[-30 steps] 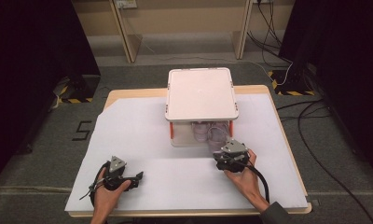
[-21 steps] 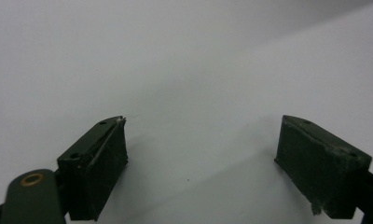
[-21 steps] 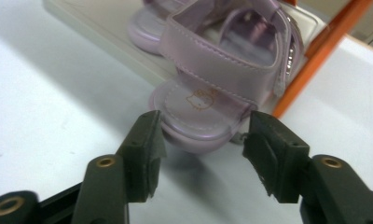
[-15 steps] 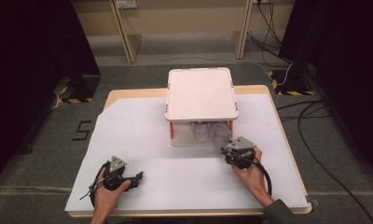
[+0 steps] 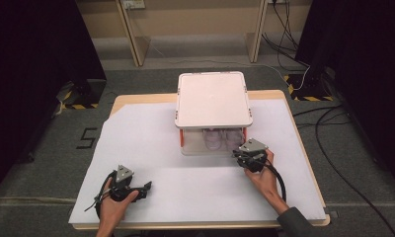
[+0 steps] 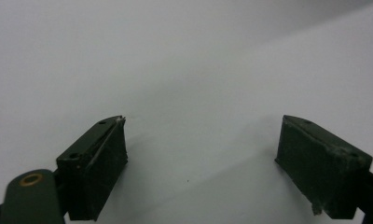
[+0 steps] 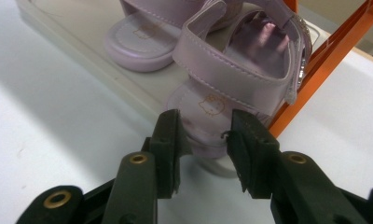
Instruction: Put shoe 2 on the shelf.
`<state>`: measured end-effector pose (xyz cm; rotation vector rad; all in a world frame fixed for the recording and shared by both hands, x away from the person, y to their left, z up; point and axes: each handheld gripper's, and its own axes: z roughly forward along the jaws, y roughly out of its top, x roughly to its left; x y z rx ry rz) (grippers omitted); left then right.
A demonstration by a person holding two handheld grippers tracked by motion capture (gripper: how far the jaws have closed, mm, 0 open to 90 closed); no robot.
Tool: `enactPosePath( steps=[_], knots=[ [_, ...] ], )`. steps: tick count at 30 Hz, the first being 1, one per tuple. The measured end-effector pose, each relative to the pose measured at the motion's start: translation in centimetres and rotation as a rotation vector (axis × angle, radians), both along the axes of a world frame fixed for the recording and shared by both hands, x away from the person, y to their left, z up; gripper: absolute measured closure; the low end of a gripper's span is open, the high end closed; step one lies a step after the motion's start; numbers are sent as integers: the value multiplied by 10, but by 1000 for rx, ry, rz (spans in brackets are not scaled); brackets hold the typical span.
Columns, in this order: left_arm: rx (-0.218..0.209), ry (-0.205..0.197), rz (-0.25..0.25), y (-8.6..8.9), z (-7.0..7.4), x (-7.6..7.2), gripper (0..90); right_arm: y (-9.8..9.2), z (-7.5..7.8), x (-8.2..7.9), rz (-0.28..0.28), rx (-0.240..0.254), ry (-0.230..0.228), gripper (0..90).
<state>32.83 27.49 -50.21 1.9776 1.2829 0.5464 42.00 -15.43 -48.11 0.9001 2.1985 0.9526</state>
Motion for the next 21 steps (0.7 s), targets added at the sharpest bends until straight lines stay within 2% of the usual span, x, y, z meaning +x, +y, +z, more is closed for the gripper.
enactPosePath(
  steps=[13,21],
  knots=[
    [-2,-1,2,0,0,0,152,13,-1,7,24,-4,-19,636],
    [-2,-1,2,0,0,0,150,17,-1,7,11,-5,-15,639]
  ],
)
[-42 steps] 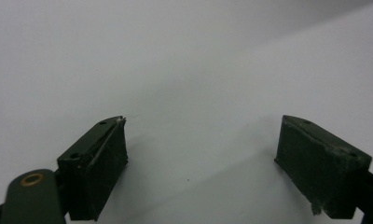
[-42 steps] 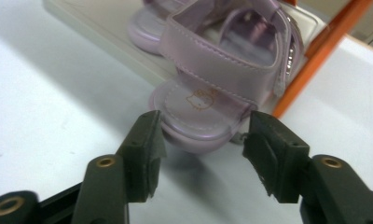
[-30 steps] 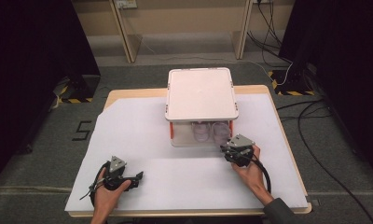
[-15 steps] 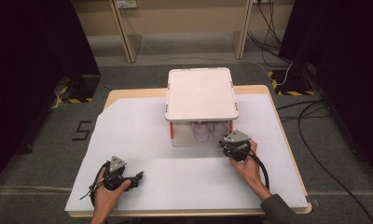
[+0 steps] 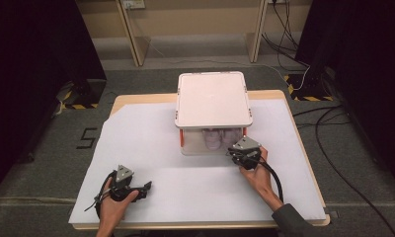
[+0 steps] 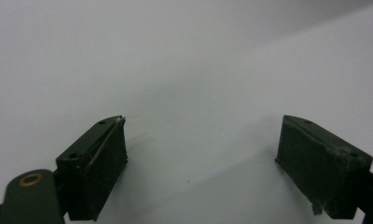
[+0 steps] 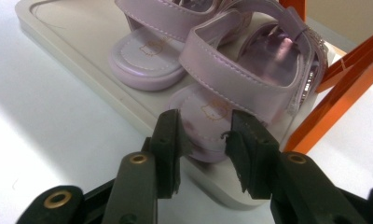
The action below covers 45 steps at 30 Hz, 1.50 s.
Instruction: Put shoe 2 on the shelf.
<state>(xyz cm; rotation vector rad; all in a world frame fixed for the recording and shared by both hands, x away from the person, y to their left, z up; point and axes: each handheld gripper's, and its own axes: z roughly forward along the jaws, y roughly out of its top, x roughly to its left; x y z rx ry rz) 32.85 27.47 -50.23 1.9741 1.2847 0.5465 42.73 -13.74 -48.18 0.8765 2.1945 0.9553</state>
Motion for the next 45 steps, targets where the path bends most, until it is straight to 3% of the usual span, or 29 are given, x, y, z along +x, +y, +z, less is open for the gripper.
enactPosePath(
  steps=[8,15,21,23,28,34,42,45],
  knots=[
    [0,0,0,0,0,0,150,9,-2,4,15,4,-5,655],
    [1,1,-1,0,0,0,151,10,-2,4,14,18,3,611],
    [2,1,-2,0,0,0,152,3,12,-3,8,71,-17,557],
    [5,2,-4,0,0,0,154,1,18,-5,0,93,-53,543],
    [5,2,-3,0,0,0,151,2,28,-5,-3,104,-72,534],
    [1,1,-3,0,0,0,153,5,24,-3,-5,100,-59,528],
    [3,-4,-4,1,2,-1,156,-5,33,-17,16,135,-54,491],
    [2,-9,-6,1,2,-1,156,-9,33,-24,14,166,-21,469]
  ],
)
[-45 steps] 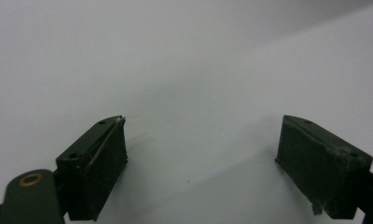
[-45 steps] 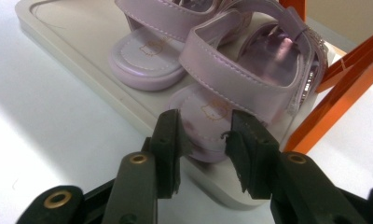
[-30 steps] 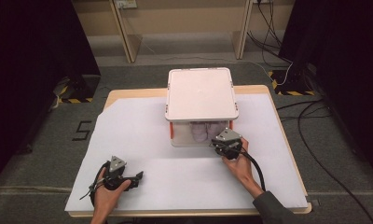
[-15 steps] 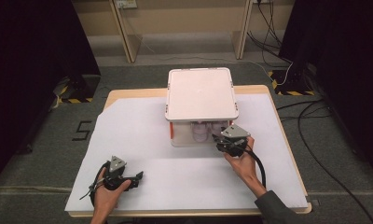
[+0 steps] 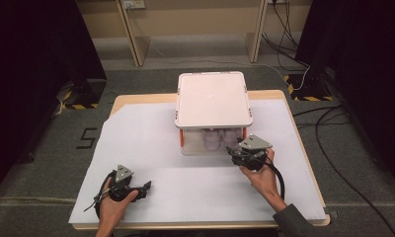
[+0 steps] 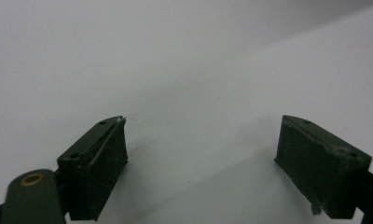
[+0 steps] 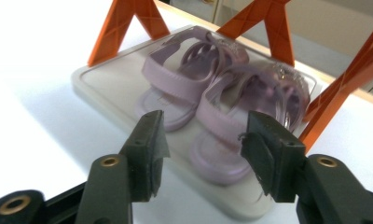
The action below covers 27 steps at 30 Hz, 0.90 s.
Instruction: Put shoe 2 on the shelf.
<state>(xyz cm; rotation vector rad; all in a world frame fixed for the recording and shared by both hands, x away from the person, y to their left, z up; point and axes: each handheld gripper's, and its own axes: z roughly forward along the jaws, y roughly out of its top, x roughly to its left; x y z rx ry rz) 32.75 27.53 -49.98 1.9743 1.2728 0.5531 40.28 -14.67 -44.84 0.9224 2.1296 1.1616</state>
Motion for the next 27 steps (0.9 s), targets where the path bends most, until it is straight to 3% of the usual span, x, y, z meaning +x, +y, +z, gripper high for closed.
enactPosePath(
  steps=[13,18,27],
  knots=[
    [0,-18,-9,-4,3,-2,155,-30,-12,-30,-8,53,101,344],
    [-2,-25,-11,-5,4,-3,155,-42,-19,-41,-12,54,155,309],
    [1,-25,-14,-6,4,-4,155,-59,-28,-57,-14,61,213,265]
  ],
)
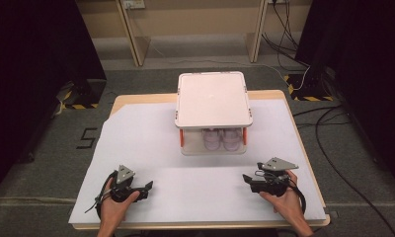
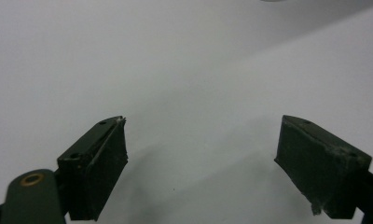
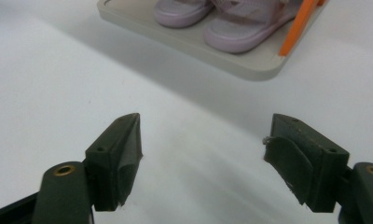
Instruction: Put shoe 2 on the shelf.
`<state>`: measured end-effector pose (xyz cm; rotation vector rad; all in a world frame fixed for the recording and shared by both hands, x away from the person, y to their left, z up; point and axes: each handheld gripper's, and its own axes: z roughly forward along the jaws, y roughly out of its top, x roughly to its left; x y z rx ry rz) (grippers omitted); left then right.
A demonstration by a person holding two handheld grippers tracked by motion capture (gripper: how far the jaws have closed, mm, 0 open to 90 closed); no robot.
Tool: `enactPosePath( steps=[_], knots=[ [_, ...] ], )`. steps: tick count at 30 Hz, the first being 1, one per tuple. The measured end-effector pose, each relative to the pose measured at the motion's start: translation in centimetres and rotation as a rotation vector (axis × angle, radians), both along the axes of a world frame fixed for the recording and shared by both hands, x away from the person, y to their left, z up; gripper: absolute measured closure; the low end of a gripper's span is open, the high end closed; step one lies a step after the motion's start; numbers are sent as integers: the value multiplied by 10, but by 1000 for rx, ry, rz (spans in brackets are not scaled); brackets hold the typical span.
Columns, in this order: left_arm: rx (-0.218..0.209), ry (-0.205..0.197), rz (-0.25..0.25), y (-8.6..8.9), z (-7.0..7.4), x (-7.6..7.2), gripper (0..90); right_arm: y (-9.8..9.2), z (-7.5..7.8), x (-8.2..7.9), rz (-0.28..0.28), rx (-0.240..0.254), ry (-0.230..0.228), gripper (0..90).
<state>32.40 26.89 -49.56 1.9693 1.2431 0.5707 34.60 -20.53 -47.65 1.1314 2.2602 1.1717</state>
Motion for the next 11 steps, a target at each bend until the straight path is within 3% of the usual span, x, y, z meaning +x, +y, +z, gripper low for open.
enactPosePath(
  steps=[11],
  knots=[
    [1,0,1,0,0,0,156,-7,-5,-8,-17,-8,20,228]
  ],
)
